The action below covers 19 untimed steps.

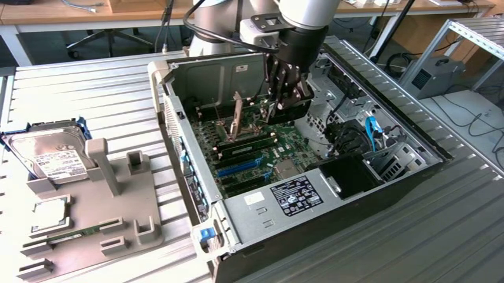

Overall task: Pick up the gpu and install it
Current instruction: 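Insert the gpu into the slot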

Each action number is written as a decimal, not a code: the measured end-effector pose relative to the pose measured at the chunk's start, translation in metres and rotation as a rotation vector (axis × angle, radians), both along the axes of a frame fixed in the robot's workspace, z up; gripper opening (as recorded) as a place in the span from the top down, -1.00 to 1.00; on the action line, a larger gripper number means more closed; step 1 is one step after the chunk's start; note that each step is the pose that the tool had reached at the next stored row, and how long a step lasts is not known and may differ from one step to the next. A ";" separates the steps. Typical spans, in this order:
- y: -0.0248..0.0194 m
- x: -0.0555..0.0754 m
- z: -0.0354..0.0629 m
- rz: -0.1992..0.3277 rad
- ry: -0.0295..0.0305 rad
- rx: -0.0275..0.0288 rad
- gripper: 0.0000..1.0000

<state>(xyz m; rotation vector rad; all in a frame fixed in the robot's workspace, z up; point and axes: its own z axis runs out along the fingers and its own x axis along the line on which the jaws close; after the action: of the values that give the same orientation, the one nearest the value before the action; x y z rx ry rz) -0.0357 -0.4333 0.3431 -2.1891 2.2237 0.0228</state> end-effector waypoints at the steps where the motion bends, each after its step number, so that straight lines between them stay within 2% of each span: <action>1: 0.0000 0.000 -0.0001 0.000 0.0001 0.0000 0.47; 19: -0.0024 -0.005 -0.0029 0.000 0.0000 0.0000 0.47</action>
<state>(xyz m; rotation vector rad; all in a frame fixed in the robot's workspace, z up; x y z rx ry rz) -0.0408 -0.4357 0.3402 -2.1892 2.2236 0.0228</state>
